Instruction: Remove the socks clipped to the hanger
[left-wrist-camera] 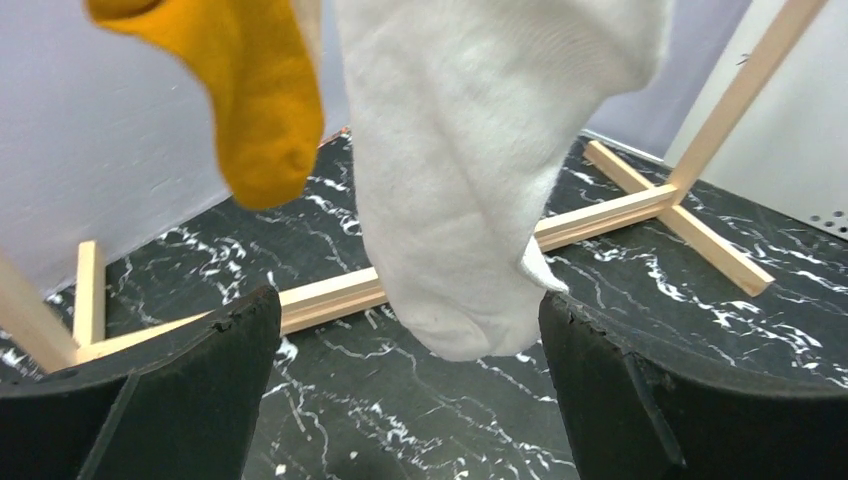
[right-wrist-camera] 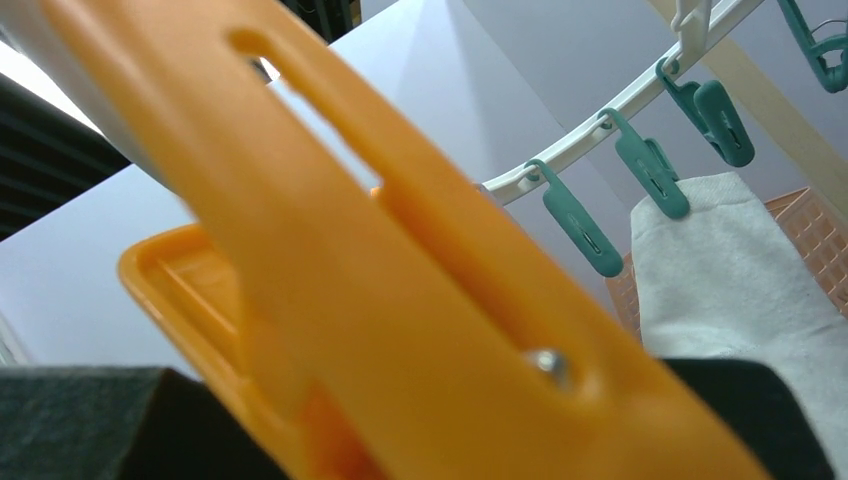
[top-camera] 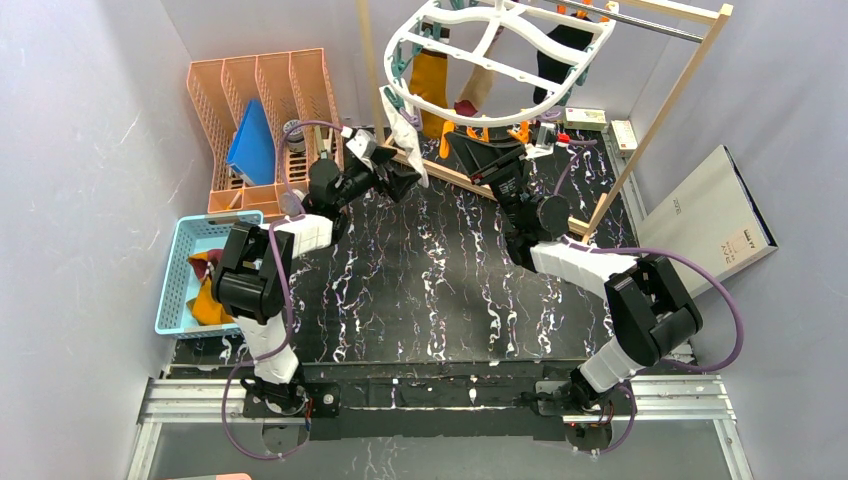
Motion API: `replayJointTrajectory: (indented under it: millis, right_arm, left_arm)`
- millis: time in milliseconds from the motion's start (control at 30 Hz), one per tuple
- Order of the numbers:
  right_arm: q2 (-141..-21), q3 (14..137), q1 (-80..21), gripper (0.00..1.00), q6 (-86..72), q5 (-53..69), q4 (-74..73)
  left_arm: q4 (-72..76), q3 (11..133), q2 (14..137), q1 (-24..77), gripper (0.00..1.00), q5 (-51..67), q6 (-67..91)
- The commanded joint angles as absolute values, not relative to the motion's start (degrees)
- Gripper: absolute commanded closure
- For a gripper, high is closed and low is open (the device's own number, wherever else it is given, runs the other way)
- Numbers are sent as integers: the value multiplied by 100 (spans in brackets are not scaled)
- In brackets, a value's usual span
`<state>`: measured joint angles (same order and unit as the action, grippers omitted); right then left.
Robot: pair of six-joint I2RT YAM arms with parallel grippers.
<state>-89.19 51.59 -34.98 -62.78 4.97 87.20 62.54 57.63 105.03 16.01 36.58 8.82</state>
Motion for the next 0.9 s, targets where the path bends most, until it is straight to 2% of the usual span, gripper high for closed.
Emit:
replayJointTrajectory:
  millis: [0,333,567,867]
  right_arm:
    - [-8807,5287,-3544,77,-6192,822,8912]
    - [-8808,5293,-3543,77,-6207,848,8916]
    - [-8759,5262,-3543,77,-6189,832,8868]
    - [-8708,5308,-3543,76,-6145,861,8796]
  left_arm:
    - [6377,6066,10417,1739,2,4140,1107]
    - [6373,6137,10534,1800,2,4385,1280]
    - [6382,6240,10675,1800,5,5045,1604]
    - [6335,6176,10921,1799,4,3829,1048]
